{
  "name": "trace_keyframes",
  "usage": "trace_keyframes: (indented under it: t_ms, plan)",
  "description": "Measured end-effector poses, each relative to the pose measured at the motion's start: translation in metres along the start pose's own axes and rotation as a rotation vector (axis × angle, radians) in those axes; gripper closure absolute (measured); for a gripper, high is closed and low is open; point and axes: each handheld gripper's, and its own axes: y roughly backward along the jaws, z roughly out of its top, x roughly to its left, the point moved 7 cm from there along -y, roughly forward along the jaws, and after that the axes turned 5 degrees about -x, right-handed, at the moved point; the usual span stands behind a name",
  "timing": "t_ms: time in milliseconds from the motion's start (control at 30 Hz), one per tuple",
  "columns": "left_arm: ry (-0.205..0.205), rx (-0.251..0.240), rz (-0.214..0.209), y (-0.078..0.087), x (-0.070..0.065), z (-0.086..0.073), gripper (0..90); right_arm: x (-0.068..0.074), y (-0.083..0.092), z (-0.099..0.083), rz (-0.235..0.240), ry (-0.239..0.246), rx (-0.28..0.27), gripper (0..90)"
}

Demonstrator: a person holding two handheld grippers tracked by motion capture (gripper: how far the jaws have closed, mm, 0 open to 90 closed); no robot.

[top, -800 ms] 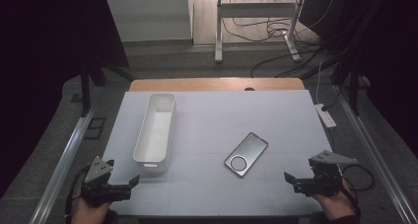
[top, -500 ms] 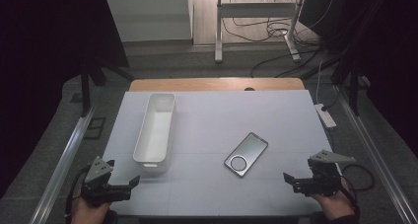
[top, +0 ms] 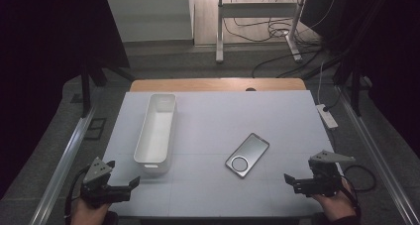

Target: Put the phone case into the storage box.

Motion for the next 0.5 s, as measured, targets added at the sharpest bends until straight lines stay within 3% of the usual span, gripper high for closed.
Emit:
trace_keyframes:
  t_ms: [300,500]
  plan:
    - [-0.016,0.002,0.001,0.0000,-0.0014,-0.0001,1.2,-0.0012,-0.0022,0.0000,0.007,-0.017,0.020,0.0]
    - [-0.011,0.000,-0.001,0.0003,-0.0010,-0.0001,1.2,-0.0011,-0.0045,0.0033,0.008,0.005,0.003,0.0]
